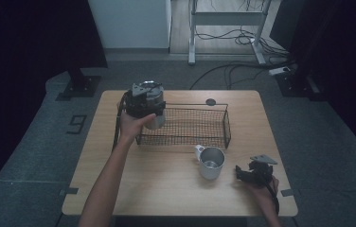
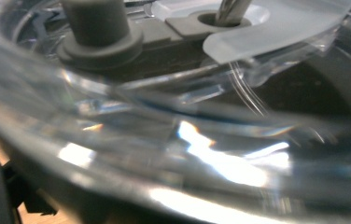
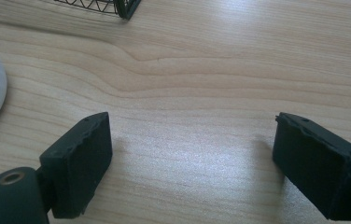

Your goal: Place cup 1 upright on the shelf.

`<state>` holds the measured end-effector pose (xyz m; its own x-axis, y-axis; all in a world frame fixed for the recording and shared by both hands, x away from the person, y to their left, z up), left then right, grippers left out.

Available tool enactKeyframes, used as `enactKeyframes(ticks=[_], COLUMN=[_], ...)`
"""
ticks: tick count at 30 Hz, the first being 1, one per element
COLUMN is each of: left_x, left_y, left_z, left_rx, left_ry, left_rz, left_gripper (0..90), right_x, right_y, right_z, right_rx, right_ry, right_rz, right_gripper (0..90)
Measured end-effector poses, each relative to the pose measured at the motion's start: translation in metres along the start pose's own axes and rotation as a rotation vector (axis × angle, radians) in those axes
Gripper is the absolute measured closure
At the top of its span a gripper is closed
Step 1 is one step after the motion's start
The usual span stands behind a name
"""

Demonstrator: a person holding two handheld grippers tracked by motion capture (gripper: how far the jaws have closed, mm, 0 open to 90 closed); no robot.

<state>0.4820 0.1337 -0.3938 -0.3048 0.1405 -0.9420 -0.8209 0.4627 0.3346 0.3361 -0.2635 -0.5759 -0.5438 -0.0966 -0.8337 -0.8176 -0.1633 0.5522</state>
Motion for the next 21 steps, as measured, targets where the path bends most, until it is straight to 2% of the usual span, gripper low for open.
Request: enactKeyframes(ticks=[6, 21], left_x=[0.000, 0.017], left_y=[-0.006, -0.024], left_z=[-0.002, 0.000], left_rx=[0.001, -0.003], left_ry=[-0.003, 0.009], left_rz=[0.008, 0.054], left_gripper=[4.1, 4.1], right_x=[0.000, 0.000], right_y=[0.000, 0.000], right_z=[0.000, 0.000], right_rx=[0.000, 0.000], right_ry=[0.000, -0.001], right_rz=[0.000, -0.001], right_gripper=[11.9, 12.3])
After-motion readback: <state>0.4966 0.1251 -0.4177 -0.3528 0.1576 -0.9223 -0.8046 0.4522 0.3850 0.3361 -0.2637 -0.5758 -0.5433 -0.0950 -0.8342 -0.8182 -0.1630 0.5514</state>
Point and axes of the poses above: each handheld gripper's, and its own axes: y roughly backward along the jaws, x roughly out of its underside, z roughly to its left, the point moved 3 cm from there along -y, roughly forward along the jaws, and after that the axes turned 9 degrees about -z, right-handed, at the moved point
